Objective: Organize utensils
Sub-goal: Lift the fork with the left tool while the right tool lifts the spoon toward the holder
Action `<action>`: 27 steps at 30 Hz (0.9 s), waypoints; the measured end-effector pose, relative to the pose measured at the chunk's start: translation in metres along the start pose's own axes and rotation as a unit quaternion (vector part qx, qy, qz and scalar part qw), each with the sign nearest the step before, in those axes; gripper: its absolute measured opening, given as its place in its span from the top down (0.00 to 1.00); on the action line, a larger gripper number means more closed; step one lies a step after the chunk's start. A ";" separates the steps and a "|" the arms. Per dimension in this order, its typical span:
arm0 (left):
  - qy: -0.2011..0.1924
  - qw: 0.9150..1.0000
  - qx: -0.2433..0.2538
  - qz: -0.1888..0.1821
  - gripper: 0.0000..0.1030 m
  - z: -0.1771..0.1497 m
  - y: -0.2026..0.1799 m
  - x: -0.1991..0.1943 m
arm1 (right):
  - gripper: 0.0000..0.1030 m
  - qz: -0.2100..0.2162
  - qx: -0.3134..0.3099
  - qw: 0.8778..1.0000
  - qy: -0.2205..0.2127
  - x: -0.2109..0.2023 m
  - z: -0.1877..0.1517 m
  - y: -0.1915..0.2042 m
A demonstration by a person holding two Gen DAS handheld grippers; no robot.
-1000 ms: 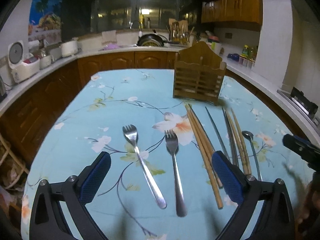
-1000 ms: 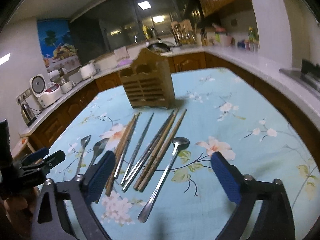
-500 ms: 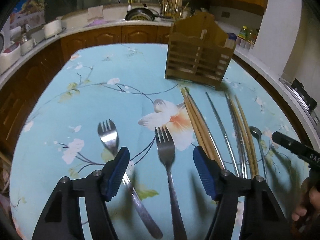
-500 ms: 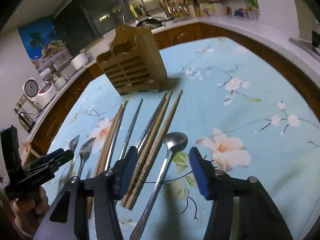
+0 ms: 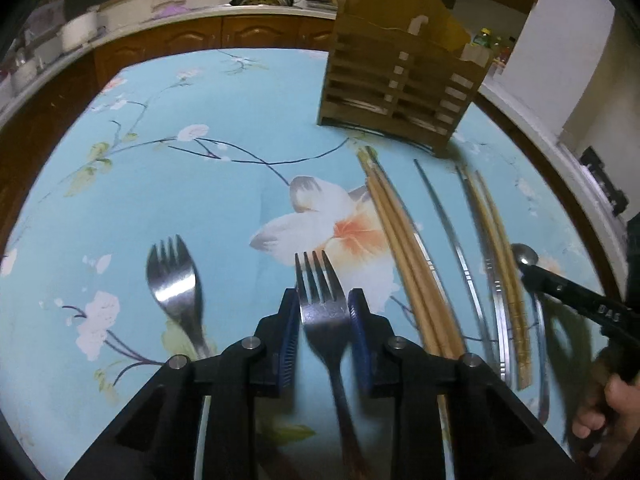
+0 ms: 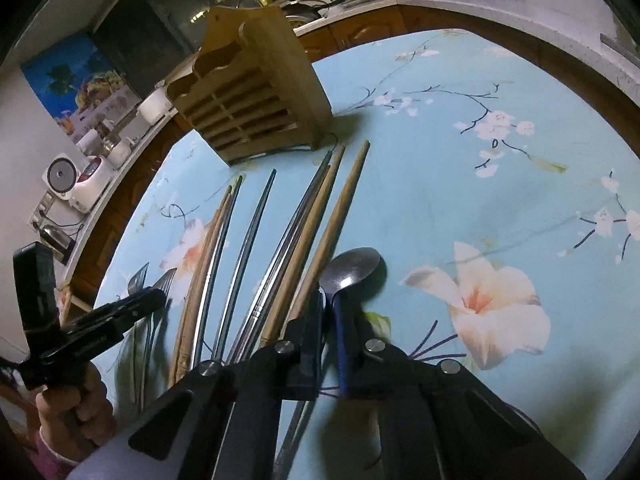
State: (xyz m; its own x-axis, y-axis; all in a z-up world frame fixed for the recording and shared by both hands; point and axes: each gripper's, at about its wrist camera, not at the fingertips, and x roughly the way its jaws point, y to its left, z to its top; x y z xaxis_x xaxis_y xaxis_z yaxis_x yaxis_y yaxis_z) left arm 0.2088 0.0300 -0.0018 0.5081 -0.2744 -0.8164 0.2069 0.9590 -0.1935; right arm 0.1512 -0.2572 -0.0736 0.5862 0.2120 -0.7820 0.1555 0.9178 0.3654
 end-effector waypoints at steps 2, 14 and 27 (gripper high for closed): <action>-0.005 1.000 0.000 -0.014 0.78 0.000 0.001 -0.002 | 0.98 0.005 -0.001 1.000 -0.007 -0.004 0.000 0.002; -0.068 0.997 -0.018 -0.043 0.79 -0.006 0.001 -0.066 | 0.98 0.023 -0.010 0.998 -0.060 -0.055 0.009 0.018; -0.155 0.986 -0.021 -0.049 0.79 -0.007 0.003 -0.133 | 0.98 0.044 -0.032 0.989 -0.134 -0.106 0.039 0.046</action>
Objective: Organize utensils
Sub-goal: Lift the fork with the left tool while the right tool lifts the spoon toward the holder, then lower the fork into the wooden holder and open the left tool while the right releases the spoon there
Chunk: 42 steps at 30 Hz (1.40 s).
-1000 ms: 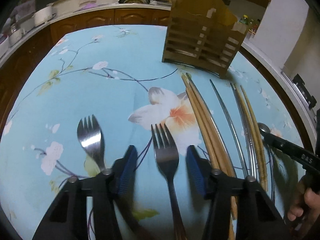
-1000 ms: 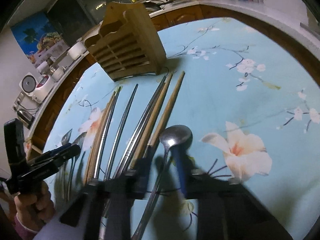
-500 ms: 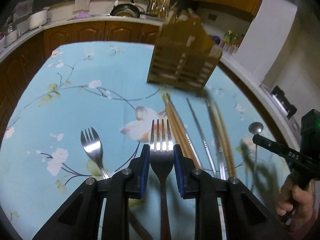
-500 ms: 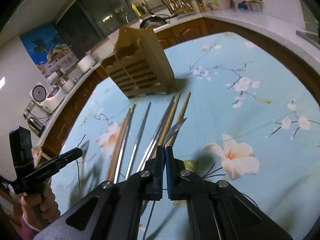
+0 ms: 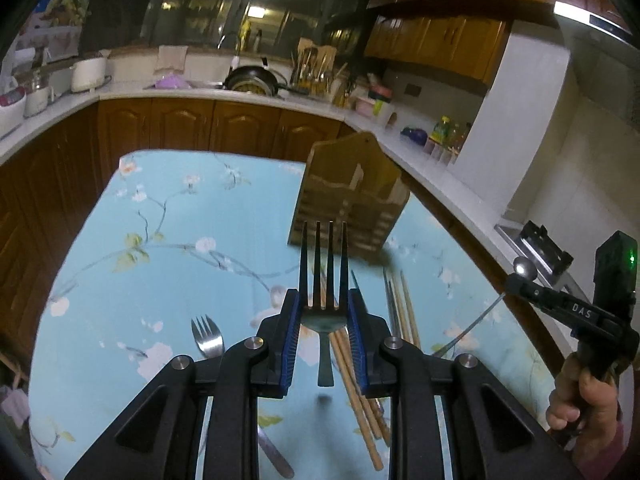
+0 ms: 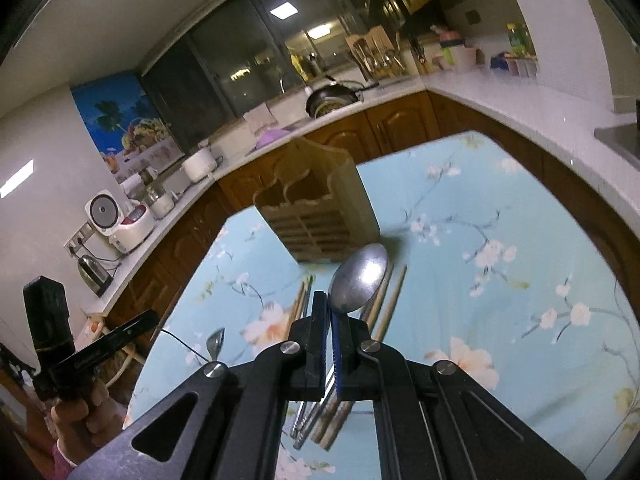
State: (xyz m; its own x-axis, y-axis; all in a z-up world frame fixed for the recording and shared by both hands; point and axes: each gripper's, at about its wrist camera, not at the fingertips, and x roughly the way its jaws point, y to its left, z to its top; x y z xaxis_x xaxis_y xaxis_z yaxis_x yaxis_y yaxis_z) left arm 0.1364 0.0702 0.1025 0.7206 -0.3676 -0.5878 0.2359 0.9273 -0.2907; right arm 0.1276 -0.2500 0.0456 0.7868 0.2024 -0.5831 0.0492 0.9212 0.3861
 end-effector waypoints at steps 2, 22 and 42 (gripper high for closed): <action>-0.005 1.000 0.002 0.000 0.79 0.003 0.000 -0.002 | 0.98 -0.001 -0.003 1.000 -0.006 0.001 0.006 0.001; -0.068 0.997 0.020 0.007 0.79 0.081 -0.006 0.043 | 0.98 -0.019 -0.024 0.997 -0.071 0.022 0.085 0.004; -0.095 0.995 -0.003 0.019 0.79 0.132 0.011 0.210 | 0.98 -0.073 -0.106 0.989 -0.076 0.125 0.150 0.027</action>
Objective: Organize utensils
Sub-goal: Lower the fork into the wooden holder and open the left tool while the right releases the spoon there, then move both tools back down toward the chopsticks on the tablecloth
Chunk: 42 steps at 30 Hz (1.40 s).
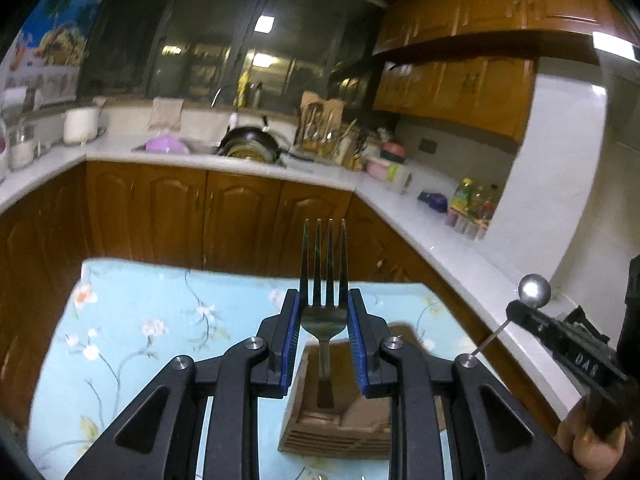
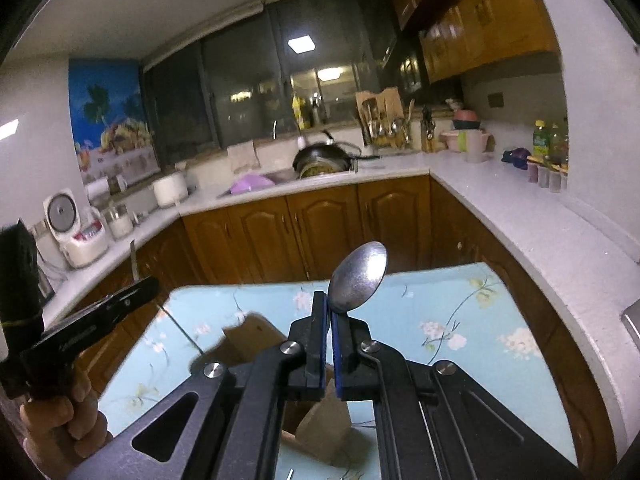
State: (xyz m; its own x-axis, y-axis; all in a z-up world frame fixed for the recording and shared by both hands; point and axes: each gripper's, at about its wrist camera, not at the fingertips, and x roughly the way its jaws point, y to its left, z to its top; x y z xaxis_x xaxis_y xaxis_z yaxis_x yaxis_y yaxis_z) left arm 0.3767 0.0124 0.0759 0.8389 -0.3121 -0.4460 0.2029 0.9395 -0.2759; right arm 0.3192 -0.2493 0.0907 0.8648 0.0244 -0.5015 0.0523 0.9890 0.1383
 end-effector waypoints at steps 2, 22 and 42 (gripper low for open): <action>0.004 1.000 -0.004 0.008 0.79 -0.005 0.004 0.015 | 0.98 -0.002 -0.007 1.000 0.014 0.015 -0.010 0.002; 0.049 0.998 0.027 0.000 0.78 -0.007 -0.005 0.050 | 0.98 0.007 0.012 0.998 0.061 0.048 -0.037 -0.010; 0.039 0.999 0.014 0.023 0.41 -0.021 -0.004 0.020 | 0.51 0.022 0.064 0.996 0.058 0.029 -0.041 -0.031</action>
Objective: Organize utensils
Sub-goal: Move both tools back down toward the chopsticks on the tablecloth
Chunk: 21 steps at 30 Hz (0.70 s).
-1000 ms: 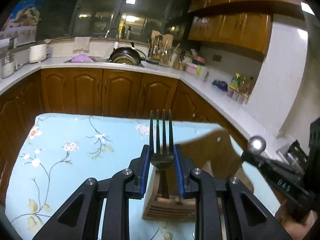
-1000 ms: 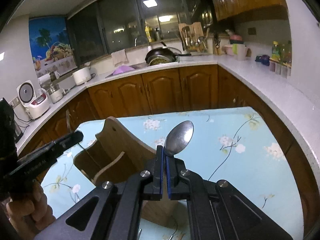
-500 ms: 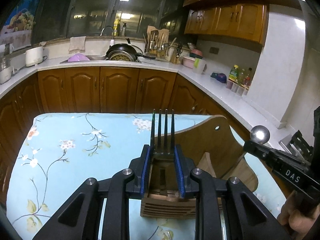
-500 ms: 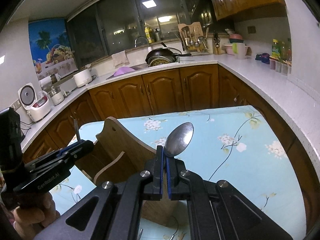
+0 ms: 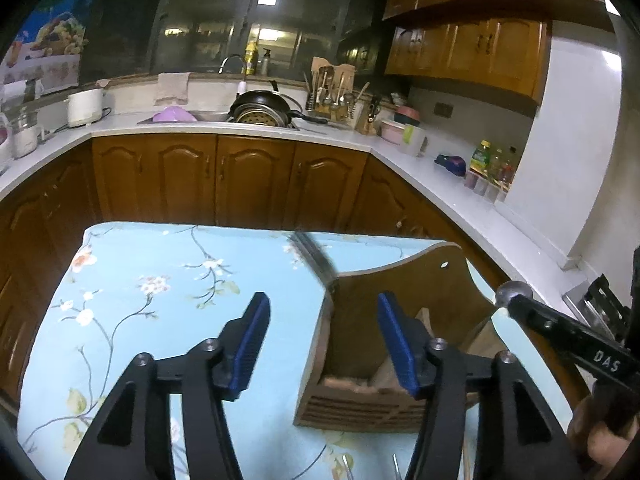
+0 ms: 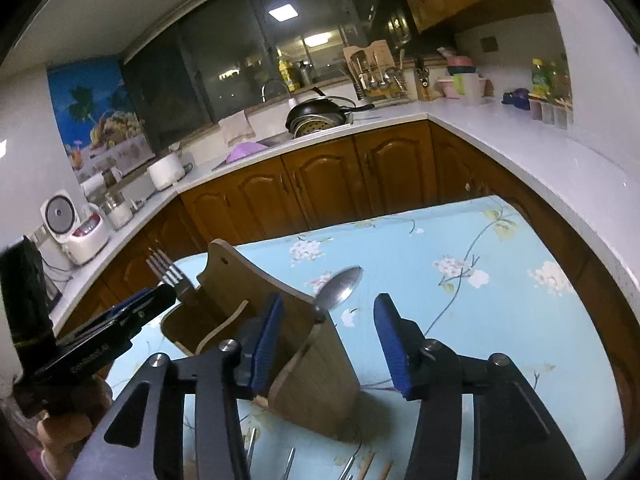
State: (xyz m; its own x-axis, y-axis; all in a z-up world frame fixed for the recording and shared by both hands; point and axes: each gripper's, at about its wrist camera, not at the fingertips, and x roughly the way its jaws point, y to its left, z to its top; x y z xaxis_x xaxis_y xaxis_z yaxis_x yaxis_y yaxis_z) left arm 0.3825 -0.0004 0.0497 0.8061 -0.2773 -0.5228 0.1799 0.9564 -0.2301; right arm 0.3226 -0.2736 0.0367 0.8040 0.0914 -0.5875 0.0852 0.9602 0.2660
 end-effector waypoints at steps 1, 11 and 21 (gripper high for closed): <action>-0.001 1.000 -0.003 0.002 0.39 -0.002 0.002 -0.005 | 0.47 0.001 0.003 1.000 -0.001 -0.003 -0.001 -0.001; 0.002 0.999 -0.046 0.008 0.26 -0.042 0.022 -0.071 | 0.12 0.015 0.039 0.999 -0.026 -0.059 -0.035 -0.013; 0.038 0.996 -0.082 0.013 0.24 -0.104 0.035 -0.138 | 0.08 -0.007 0.016 0.999 -0.042 -0.113 -0.098 0.000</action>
State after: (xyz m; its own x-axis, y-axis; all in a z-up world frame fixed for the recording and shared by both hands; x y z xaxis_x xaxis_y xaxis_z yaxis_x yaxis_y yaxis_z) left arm 0.2188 0.0619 0.0291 0.7635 -0.2647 -0.5890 0.0597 0.9371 -0.3438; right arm 0.1744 -0.2577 0.0283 0.8495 0.0536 -0.5249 0.1145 0.9524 0.2824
